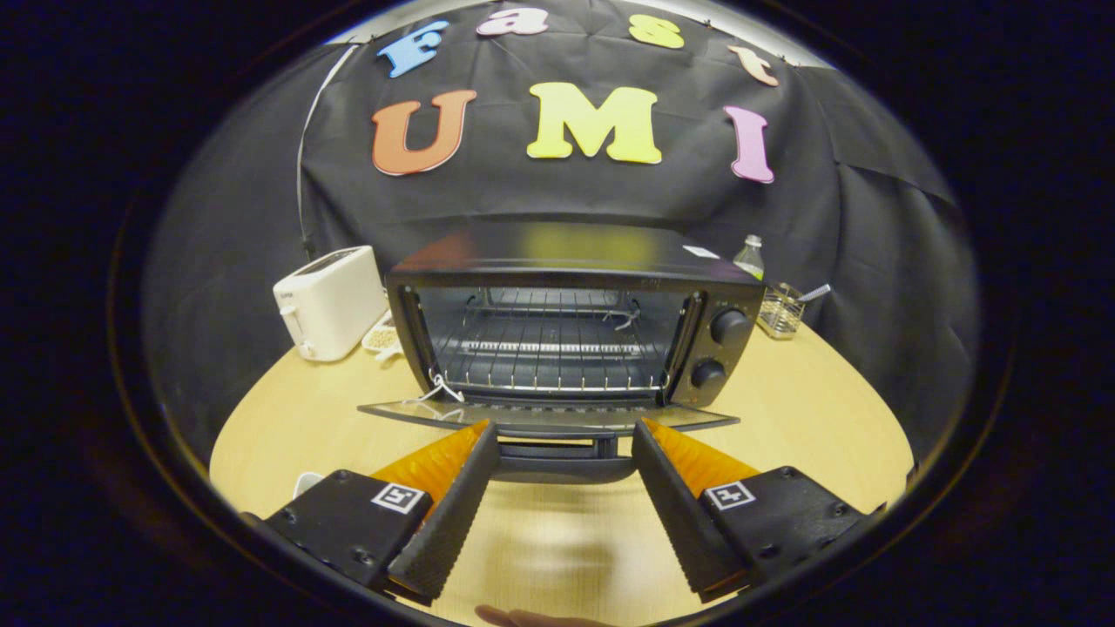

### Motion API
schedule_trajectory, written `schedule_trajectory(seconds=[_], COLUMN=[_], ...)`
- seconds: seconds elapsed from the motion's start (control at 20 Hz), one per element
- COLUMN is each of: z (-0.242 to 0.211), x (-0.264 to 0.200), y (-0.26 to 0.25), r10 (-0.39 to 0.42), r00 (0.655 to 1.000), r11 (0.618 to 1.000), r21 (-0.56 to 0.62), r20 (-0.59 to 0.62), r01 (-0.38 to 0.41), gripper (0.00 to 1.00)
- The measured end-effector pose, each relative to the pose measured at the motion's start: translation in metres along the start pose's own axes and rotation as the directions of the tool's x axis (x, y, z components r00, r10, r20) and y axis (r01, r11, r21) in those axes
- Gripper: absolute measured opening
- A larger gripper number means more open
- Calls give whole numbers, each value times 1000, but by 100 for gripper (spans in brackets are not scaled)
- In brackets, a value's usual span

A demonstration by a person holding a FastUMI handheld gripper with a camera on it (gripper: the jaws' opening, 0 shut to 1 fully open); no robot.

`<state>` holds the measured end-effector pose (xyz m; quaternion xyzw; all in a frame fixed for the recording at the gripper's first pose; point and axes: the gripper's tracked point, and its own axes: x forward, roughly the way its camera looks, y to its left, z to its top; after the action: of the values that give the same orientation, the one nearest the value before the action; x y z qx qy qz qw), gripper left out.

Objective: Open the toaster oven, put the food inside, and close the toaster oven door.

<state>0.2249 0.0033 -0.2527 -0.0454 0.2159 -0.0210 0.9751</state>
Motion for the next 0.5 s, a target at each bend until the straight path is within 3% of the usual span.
schedule_trajectory(seconds=[0.5], z=[-73], x=[6], y=[1], r10=[11], r00=[986], r11=[1000], r21=[20], r20=[-164], r01=[-8], gripper=[100])
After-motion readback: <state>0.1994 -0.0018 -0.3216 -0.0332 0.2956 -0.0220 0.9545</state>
